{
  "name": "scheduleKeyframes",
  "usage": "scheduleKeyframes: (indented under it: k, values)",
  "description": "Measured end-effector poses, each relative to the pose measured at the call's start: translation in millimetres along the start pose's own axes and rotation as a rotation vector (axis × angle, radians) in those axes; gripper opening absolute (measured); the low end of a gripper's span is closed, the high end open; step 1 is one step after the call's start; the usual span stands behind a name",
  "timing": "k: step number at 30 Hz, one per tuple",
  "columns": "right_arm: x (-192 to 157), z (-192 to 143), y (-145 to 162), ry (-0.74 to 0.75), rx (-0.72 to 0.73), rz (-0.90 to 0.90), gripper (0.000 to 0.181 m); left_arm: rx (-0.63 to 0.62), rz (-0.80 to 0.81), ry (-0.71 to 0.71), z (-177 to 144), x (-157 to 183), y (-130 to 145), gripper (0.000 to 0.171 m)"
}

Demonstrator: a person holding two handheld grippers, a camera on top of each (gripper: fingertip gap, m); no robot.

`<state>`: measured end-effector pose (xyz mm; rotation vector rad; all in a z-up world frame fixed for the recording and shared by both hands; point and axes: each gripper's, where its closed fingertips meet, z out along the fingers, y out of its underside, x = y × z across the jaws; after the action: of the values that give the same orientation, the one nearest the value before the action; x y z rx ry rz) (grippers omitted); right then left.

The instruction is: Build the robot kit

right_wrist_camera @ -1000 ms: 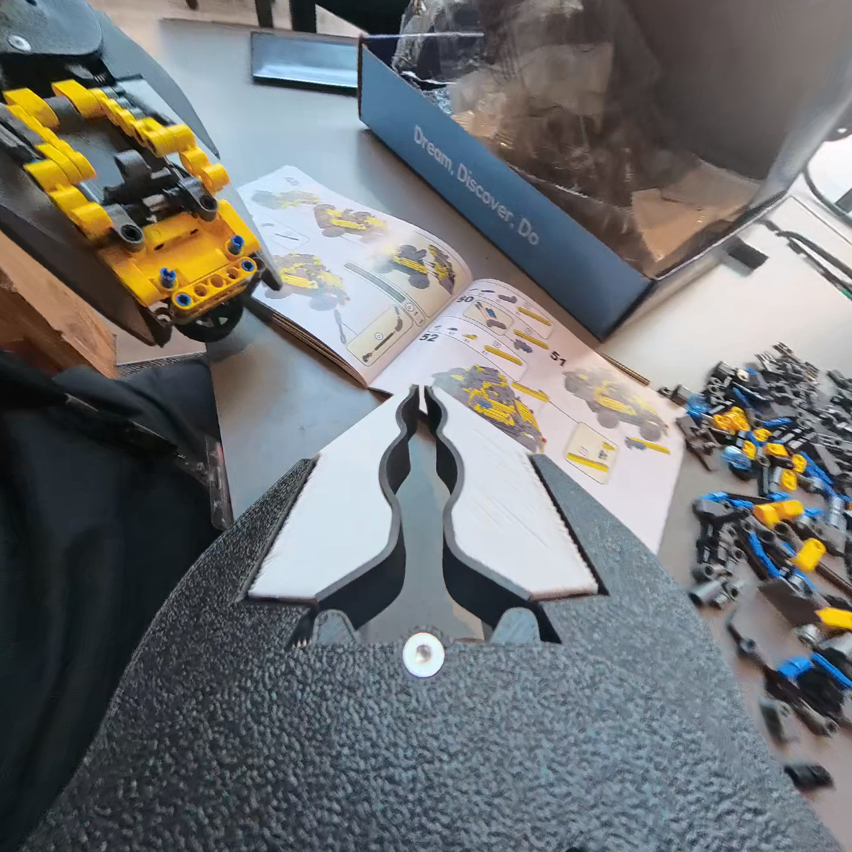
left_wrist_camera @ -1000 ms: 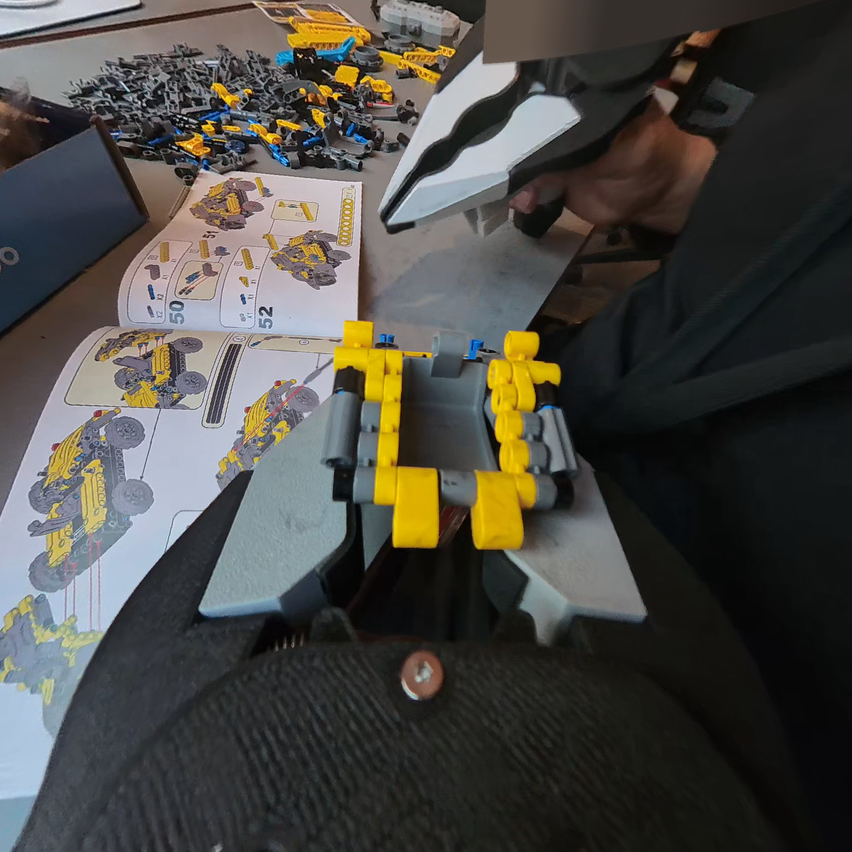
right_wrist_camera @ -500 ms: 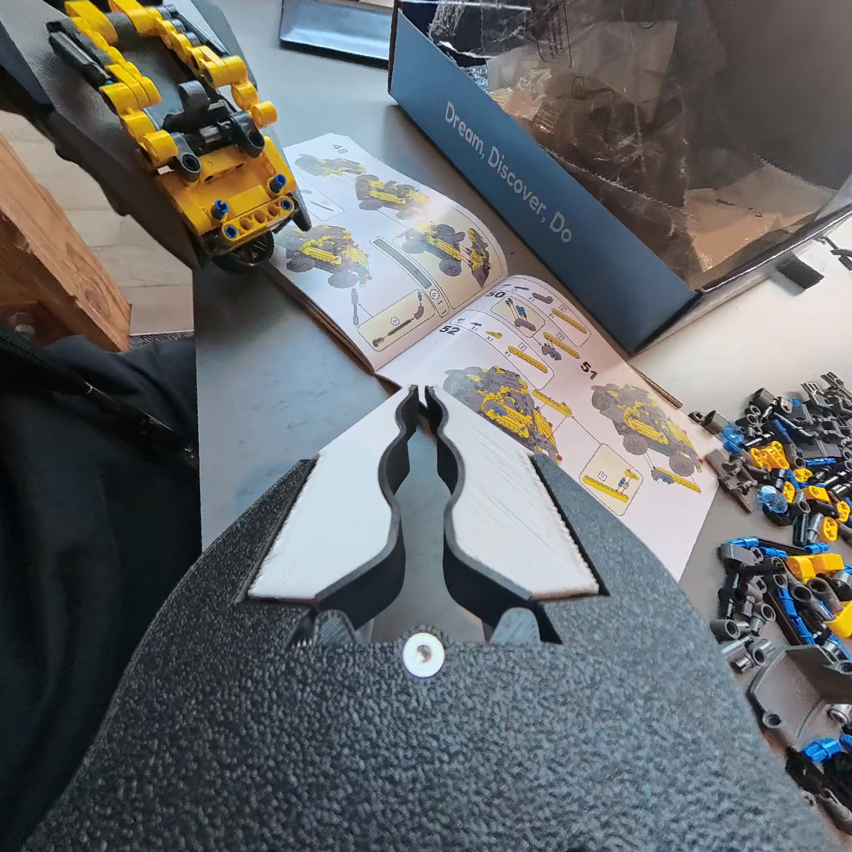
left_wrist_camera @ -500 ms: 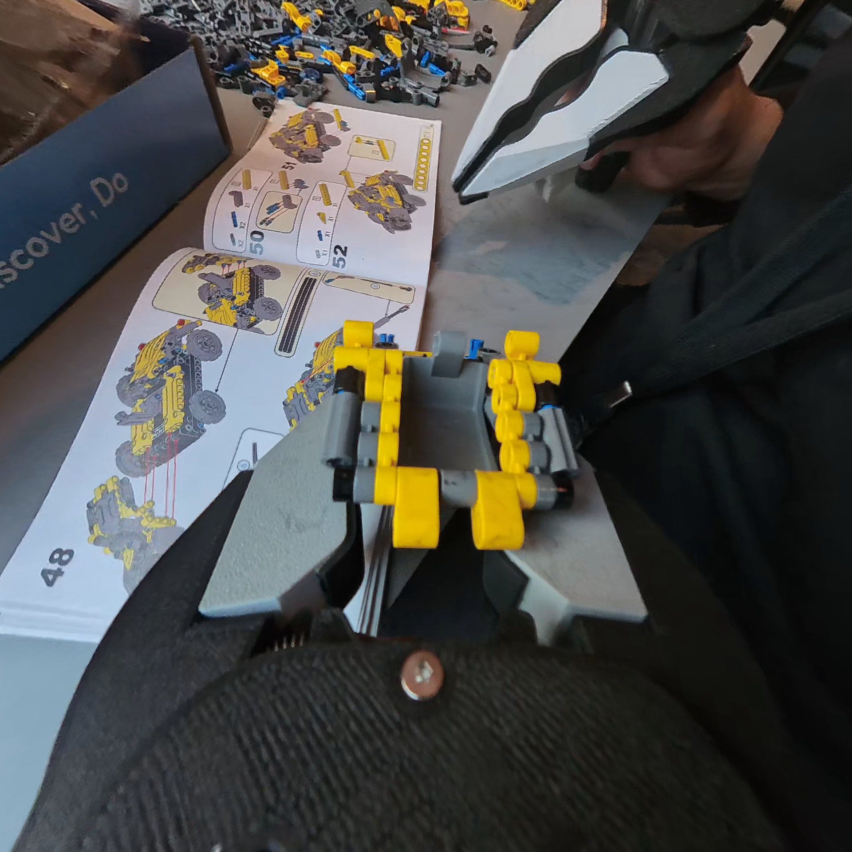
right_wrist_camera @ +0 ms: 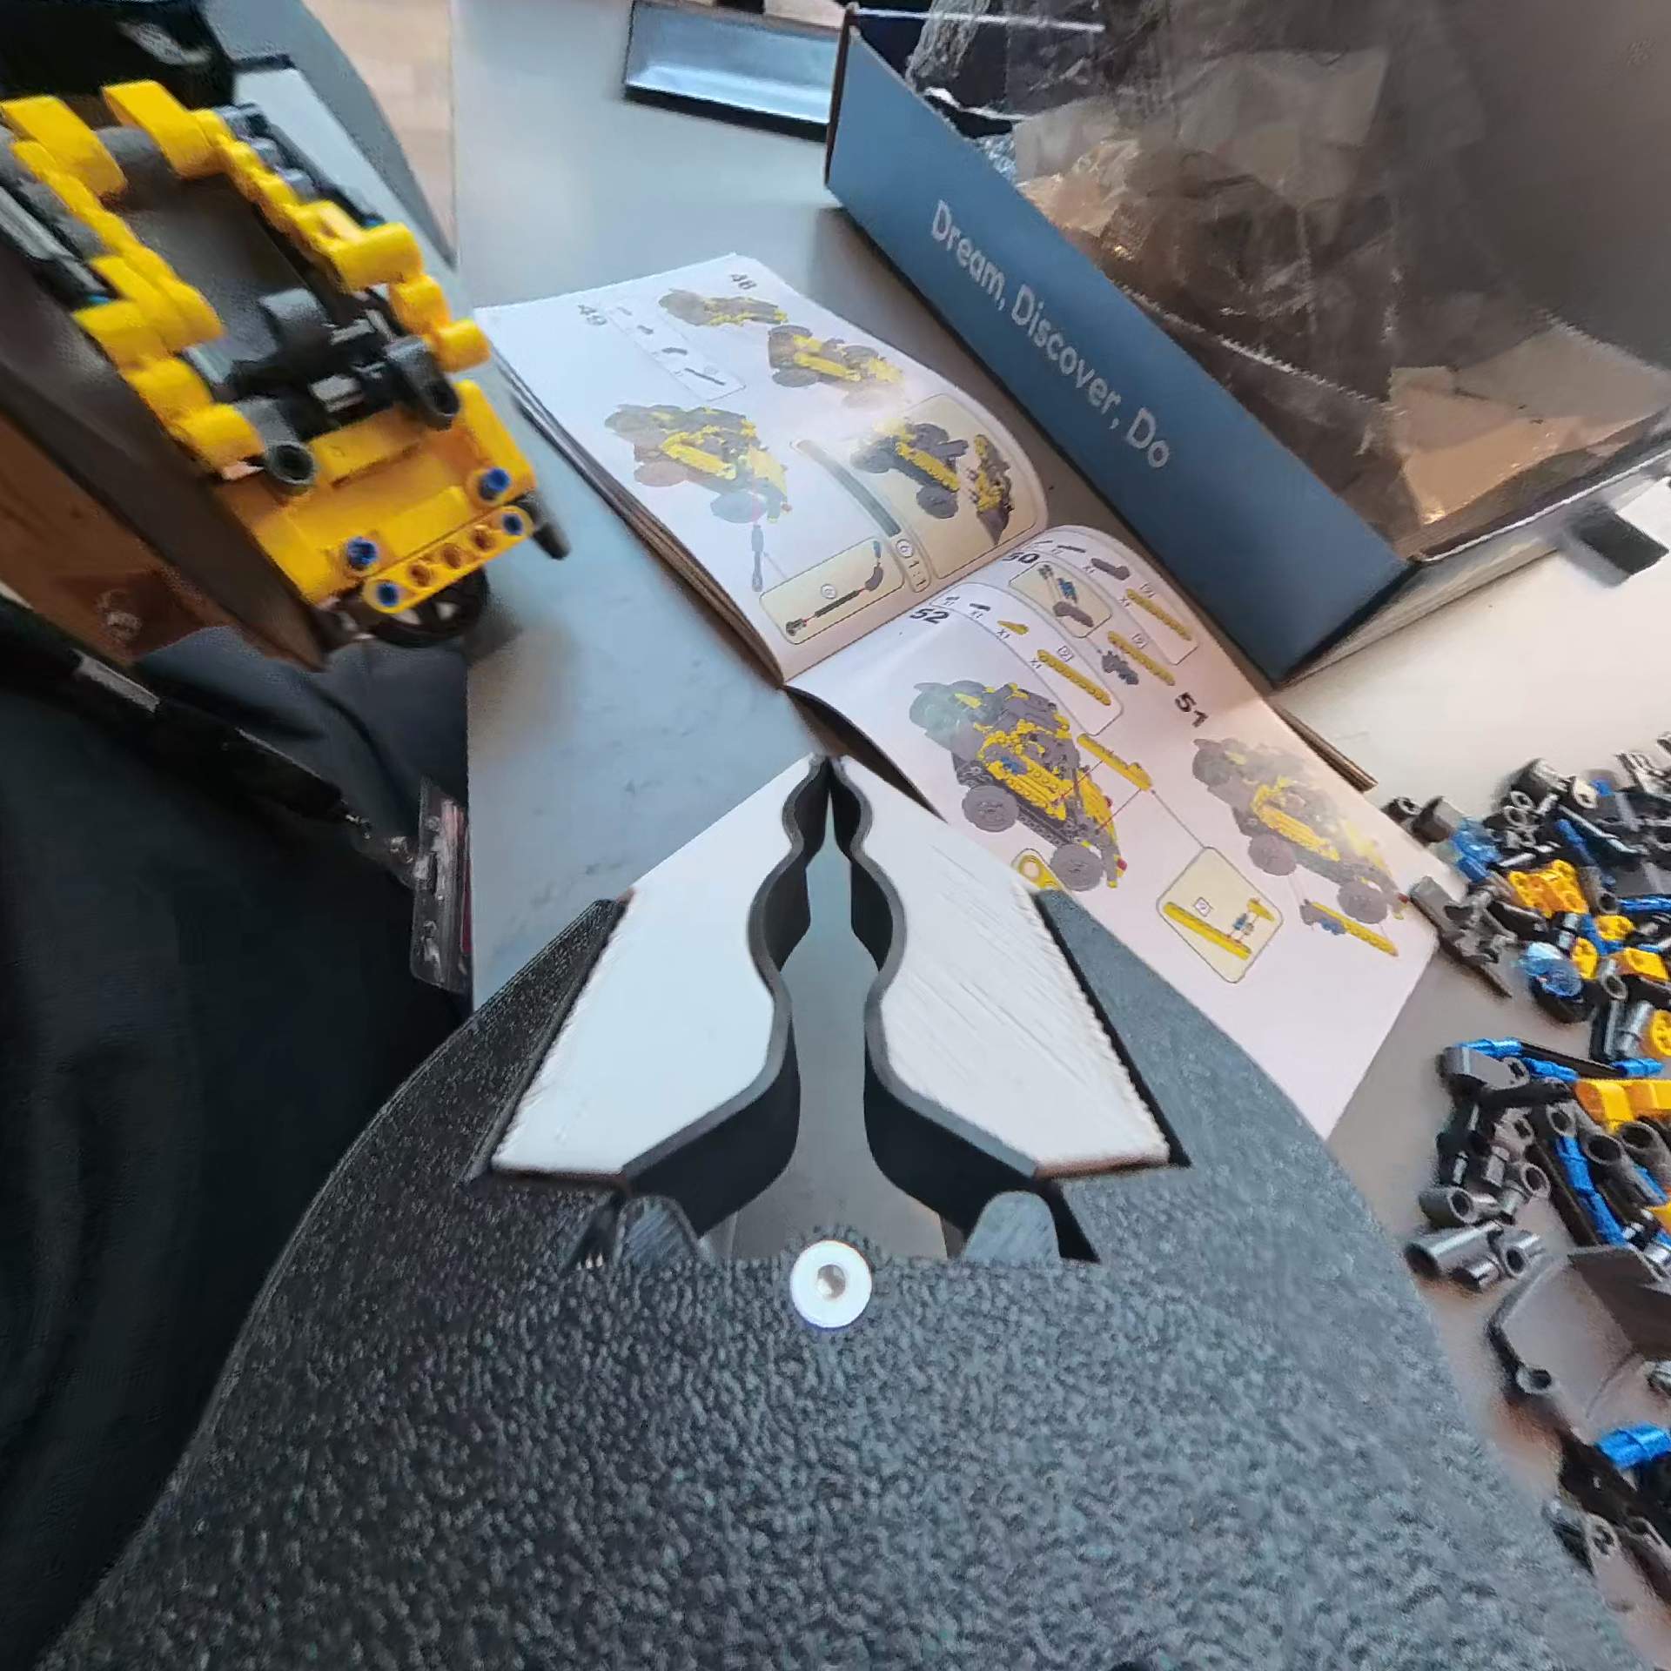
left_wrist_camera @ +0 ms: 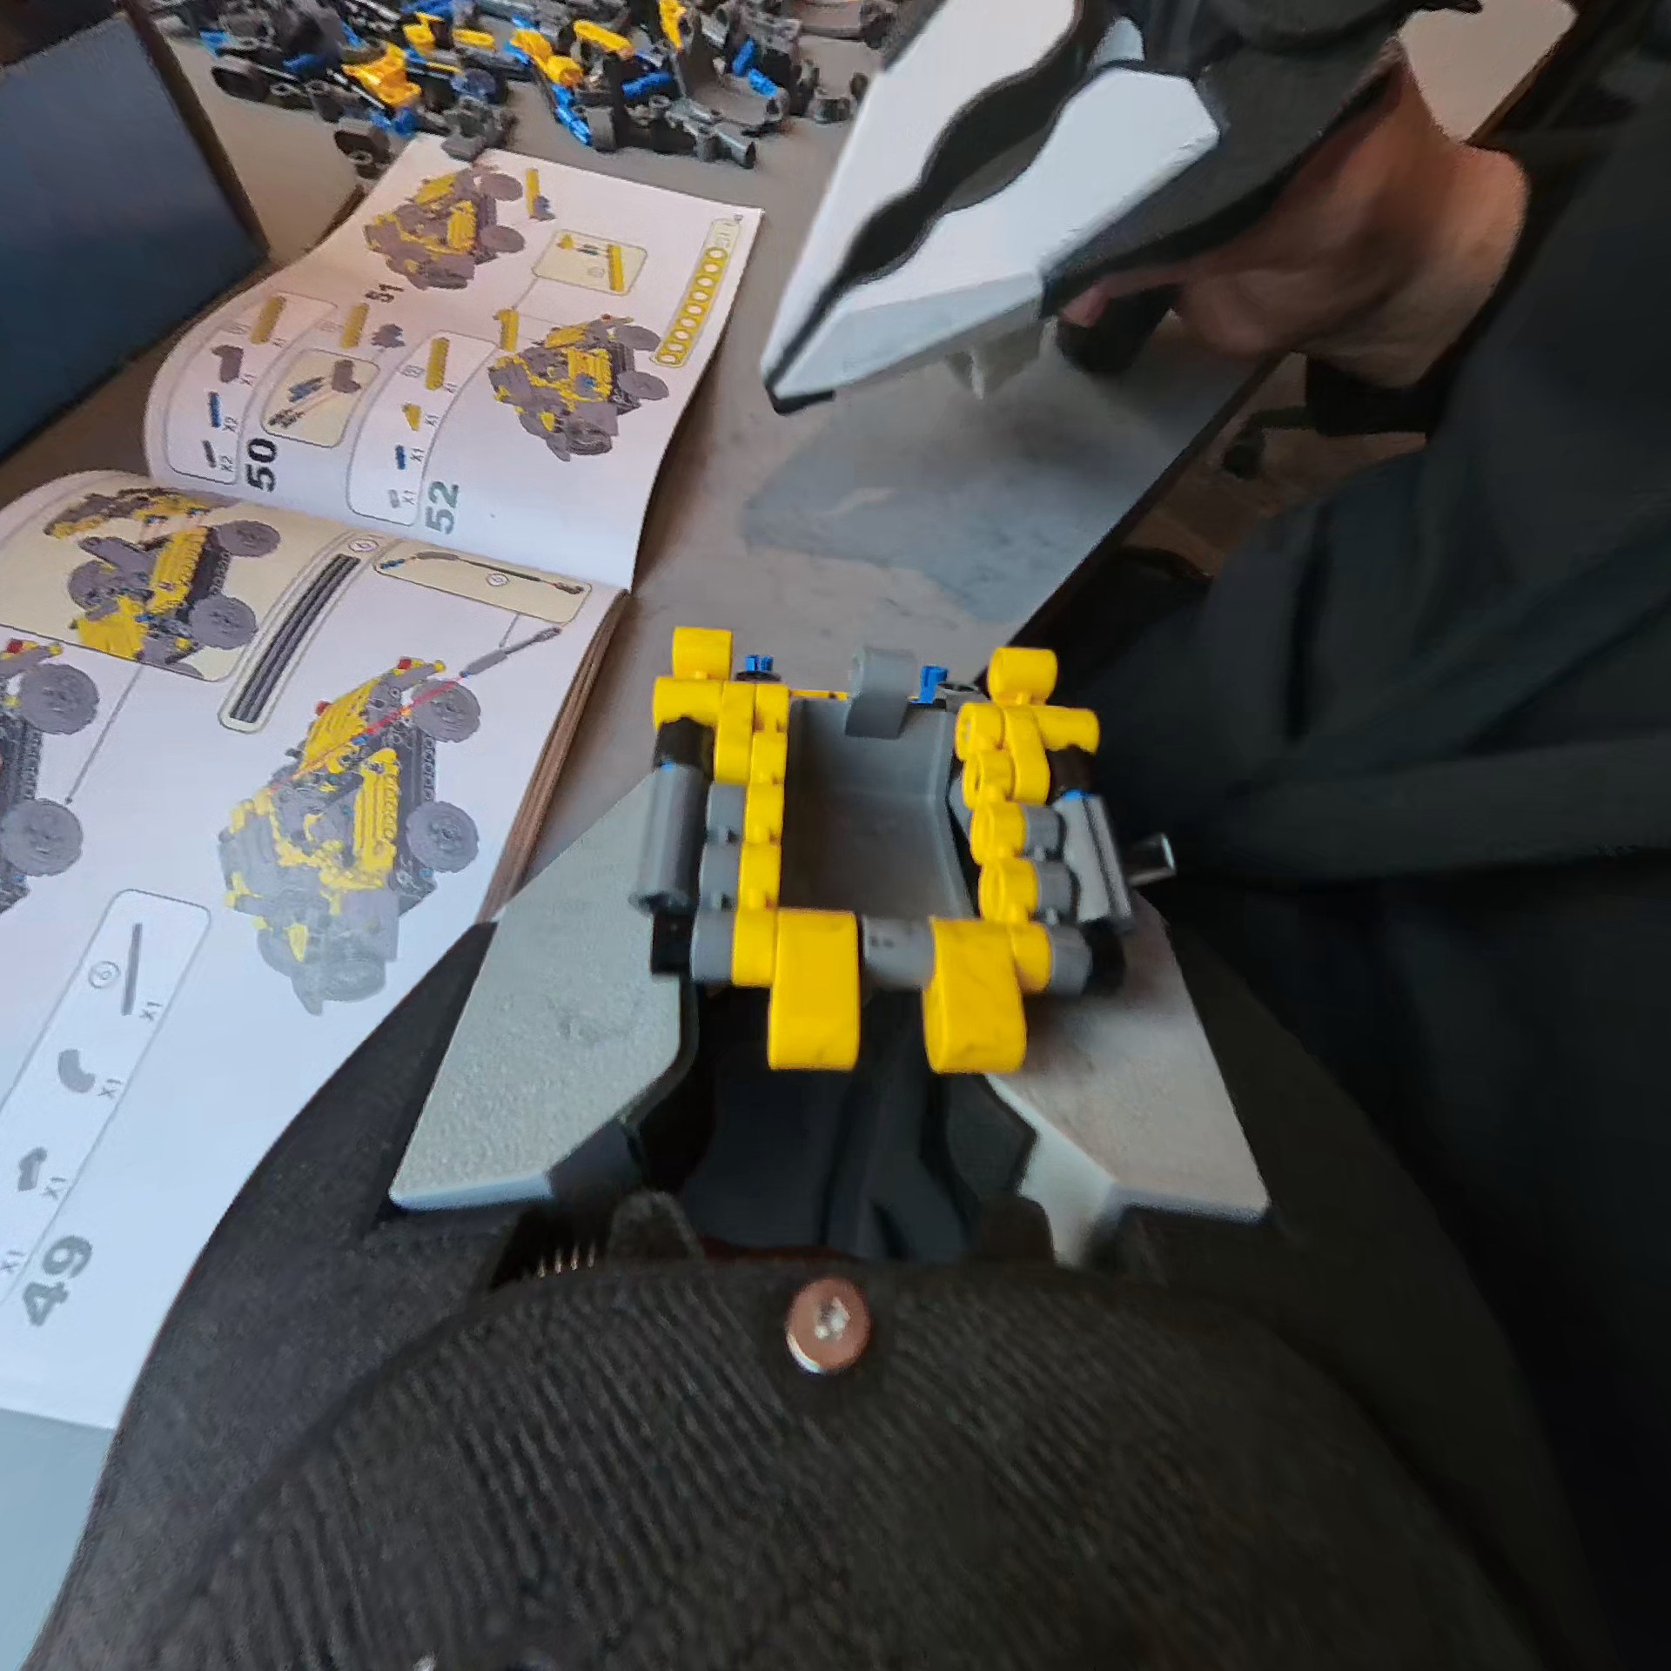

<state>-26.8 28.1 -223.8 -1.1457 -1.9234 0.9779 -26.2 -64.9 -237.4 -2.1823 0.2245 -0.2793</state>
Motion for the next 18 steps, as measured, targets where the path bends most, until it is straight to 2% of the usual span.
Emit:
scheduleKeyframes:
  k: [4,8,11,14,18]
  values:
    - [-18,0,-5,-0.13,0.017,0.021,0.004,0.046,-0.083,0.015,6,-7,-23,0.054]
    - [-33,-3,-16,-0.276,0.06,0.137,0.025,-0.022,-0.112,0.017,23,-11,-19,0.055]
    - [-34,-3,-24,-0.305,0.092,0.192,0.025,-0.043,-0.093,0.029,34,-7,-21,0.058]
    - [-34,-1,-27,-0.339,0.099,0.227,0.016,-0.049,-0.052,0.031,41,-7,-22,0.061]
    - [-30,6,-16,-0.343,0.024,0.22,0.012,-0.035,-0.074,0.062,43,-13,-19,0.06]
